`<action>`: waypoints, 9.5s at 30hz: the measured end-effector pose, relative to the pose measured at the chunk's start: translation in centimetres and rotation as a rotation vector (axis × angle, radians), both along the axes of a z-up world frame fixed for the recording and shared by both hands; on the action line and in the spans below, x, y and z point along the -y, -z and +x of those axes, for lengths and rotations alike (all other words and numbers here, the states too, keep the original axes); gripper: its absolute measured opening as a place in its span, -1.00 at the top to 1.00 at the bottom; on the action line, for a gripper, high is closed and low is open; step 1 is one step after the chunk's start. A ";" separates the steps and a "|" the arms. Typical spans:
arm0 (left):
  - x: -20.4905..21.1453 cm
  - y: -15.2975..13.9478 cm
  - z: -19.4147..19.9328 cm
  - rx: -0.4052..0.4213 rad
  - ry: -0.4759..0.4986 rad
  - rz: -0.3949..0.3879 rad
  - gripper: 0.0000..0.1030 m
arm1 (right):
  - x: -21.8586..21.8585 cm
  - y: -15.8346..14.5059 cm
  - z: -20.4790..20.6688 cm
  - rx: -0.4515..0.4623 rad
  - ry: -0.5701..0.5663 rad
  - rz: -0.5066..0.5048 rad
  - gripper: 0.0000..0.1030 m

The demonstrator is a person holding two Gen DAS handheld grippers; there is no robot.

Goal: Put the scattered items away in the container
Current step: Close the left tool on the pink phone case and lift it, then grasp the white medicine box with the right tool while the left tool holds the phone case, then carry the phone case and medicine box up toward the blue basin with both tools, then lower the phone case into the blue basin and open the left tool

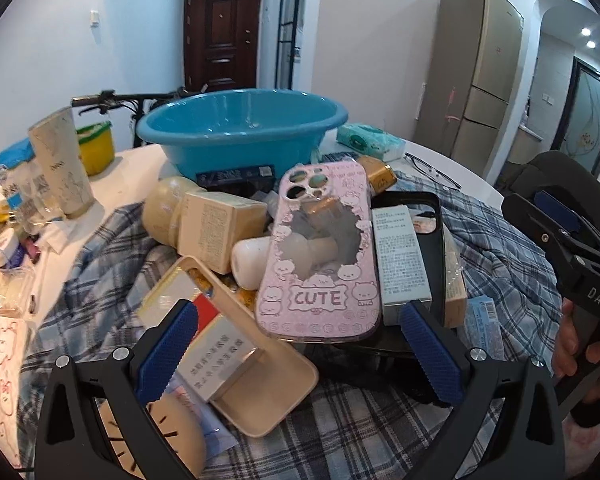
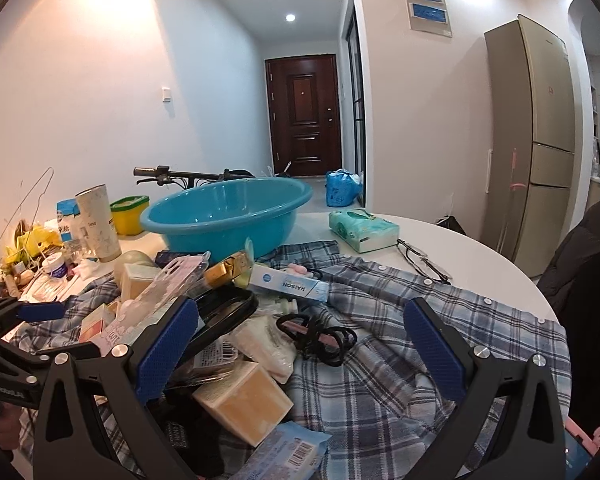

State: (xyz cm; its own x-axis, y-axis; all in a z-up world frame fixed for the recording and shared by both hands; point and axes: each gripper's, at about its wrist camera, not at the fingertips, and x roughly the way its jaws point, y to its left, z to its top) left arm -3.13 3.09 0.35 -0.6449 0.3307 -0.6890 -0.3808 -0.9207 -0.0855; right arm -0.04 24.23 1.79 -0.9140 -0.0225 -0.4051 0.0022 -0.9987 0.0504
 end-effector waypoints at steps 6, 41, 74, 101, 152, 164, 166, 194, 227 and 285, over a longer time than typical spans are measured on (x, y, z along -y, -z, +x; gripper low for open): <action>-1.3 1.0 -1.0 0.028 0.084 -0.038 -0.99 | -0.2 0.0 0.2 -0.002 0.012 0.008 -0.99; -3.8 2.0 -7.9 0.178 0.070 0.063 -0.53 | -2.9 1.1 -0.2 0.029 0.064 -0.061 -0.99; 2.8 -2.6 -0.8 -0.247 -0.220 0.019 -0.52 | 3.5 1.1 -1.7 0.061 -0.076 -0.005 -0.98; 4.6 -2.3 -0.8 -0.236 -0.270 0.041 -0.52 | 9.5 3.5 -8.6 0.160 -0.062 0.218 -0.69; 2.1 -5.9 -0.5 -0.336 -0.207 0.045 -0.53 | 5.0 -1.2 -6.8 0.001 -0.045 0.059 0.49; 1.7 -9.9 -0.8 -0.446 -0.201 0.041 -0.53 | 5.4 -5.2 -7.0 -0.121 -0.053 0.064 0.49; 1.5 -10.7 -0.9 -0.470 -0.202 0.039 -0.53 | 5.5 -6.0 -6.9 -0.145 -0.052 0.065 0.49; 1.4 -19.8 -3.0 -0.633 -0.259 0.082 -0.53 | 5.6 -16.1 -7.5 -0.388 -0.075 -0.001 0.49; 2.8 -23.1 -8.8 -0.698 -0.268 0.147 -0.53 | 3.4 -20.3 -11.5 -0.495 -0.003 -0.003 0.49; 3.1 -7.7 -27.6 -0.149 -0.276 0.042 -0.53 | 4.4 -8.9 -26.6 -0.057 -0.061 0.076 0.49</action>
